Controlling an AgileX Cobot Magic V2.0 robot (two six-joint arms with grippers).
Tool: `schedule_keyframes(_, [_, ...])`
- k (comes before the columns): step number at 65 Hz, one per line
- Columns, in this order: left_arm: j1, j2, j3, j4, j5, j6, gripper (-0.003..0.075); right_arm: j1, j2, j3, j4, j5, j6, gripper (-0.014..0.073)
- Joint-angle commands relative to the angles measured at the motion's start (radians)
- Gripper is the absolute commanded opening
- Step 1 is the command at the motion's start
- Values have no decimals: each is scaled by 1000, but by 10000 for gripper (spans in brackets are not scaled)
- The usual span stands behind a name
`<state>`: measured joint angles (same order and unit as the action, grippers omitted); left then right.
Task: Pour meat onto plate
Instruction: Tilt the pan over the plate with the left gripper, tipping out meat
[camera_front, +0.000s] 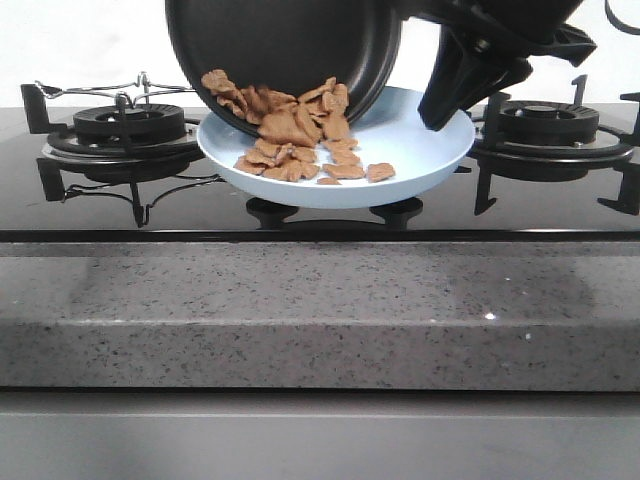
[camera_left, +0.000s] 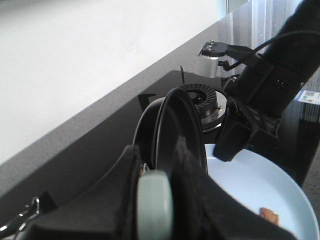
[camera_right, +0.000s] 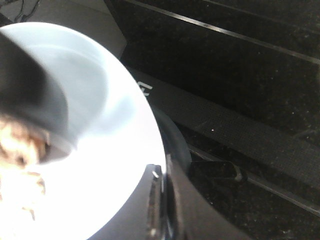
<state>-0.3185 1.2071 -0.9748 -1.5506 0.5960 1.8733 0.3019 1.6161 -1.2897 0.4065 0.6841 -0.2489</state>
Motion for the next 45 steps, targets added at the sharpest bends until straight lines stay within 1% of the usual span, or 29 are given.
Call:
schedule_keyframes(1, [-10, -31, -37, -86, 17, 73, -20, -1, -50, -19, 9, -36, -10, -114])
schedule_keyframes(10, [-10, -31, -37, -125, 63, 216, -20, -1, -50, -19, 9, -36, -10, -114])
schedule_keyframes(15, [-10, -31, -37, -129, 90, 261, -20, -1, -50, -19, 9, -36, -10, -114])
schedule_keyframes(28, [-10, -31, -37, -129, 95, 353, -20, -1, -50, -19, 9, -36, -10, -114])
schedule_keyframes(45, [-10, -31, -37, -129, 91, 406, -20, -1, -50, -19, 9, -36, -10, -114])
